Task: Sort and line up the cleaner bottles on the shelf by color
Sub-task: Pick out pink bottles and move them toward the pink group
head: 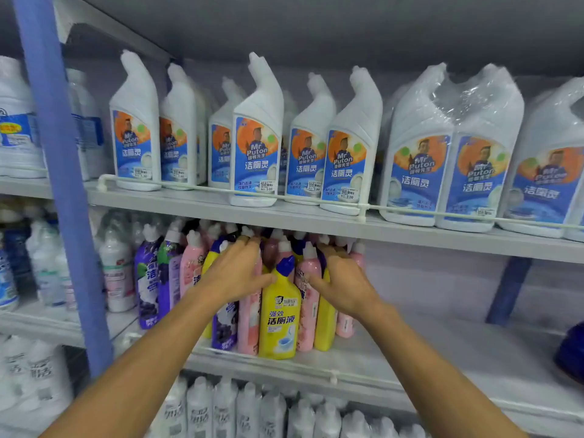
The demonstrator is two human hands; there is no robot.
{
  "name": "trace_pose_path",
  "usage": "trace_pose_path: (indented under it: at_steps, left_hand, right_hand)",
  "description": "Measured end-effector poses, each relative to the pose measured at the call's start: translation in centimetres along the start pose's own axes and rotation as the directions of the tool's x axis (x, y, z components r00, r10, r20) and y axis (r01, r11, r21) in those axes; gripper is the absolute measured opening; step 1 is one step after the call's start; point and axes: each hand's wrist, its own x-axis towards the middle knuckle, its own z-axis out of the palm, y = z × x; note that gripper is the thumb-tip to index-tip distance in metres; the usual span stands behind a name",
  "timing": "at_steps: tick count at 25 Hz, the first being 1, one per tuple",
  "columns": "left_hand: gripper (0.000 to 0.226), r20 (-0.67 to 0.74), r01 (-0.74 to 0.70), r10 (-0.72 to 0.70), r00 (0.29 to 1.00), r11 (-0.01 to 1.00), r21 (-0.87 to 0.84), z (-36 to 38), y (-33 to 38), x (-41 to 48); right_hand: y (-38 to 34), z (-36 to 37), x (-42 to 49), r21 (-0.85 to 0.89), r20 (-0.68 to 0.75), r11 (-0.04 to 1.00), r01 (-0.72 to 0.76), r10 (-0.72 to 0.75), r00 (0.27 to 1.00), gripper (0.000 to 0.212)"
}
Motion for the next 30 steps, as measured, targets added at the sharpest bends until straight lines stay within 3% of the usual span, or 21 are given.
trace_pose_path:
  at_steps: [3, 6, 10, 16, 19, 23, 27, 30]
  left_hand:
    - [0.044, 0.013, 0.009, -0.008, 1.0, 0.991, -0.131, 1.6, -1.2, 1.7]
    - [0.023, -0.106, 0.041, -0.067, 0.992, 0.971, -0.236, 2.7, -2.1, 2.4]
    - [0.022, -0.202, 0.001, -0.064, 0.977, 0.955, -0.298, 2.9, -2.1, 2.3]
    - [0.03, -0.203, 0.076, -0.198, 0.959, 0.869, -0.488, 3.7, -2.1, 0.2]
    - [0.041, -0.232, 0.096, -0.227, 0.946, 0.88, -0.466, 4.5, -1.8, -0.6]
    - [0.045, -0.258, 0.04, -0.184, 0.948, 0.876, -0.481, 5.9, -1.5, -1.9]
    - [0.041, -0.287, 0.108, -0.306, 0.908, 0.832, -0.545, 6.1, -1.3, -3.2]
    - [0.046, -0.246, 0.078, -0.308, 0.919, 0.755, -0.651, 5.1, -1.7, -4.2]
  right_hand:
    - [-0.4, 1.6, 2.3, 0.088, -0.063, 0.995, -0.037, 0.043, 0.997, 0.06]
    - [-0.2, 3.3, 3.6, 0.159, -0.074, 0.979, -0.125, 0.138, 0.988, 0.058]
    - [0.9, 4.0, 3.7, 0.198, -0.045, 0.969, -0.15, 0.162, 0.986, 0.06]
    - [1.7, 3.8, 0.4, 0.273, -0.246, 0.956, -0.111, 0.18, 0.952, 0.058]
    - [1.4, 4.1, -0.6, 0.346, -0.267, 0.932, -0.108, 0.209, 0.941, 0.051]
    - [0.9, 5.2, -1.7, 0.341, -0.247, 0.931, -0.133, 0.225, 0.943, 0.06]
    - [0.3, 5.5, -3.0, 0.401, -0.269, 0.905, -0.142, 0.265, 0.926, 0.07]
    - [0.5, 5.3, -3.3, 0.453, -0.28, 0.879, -0.15, 0.3, 0.912, 0.051]
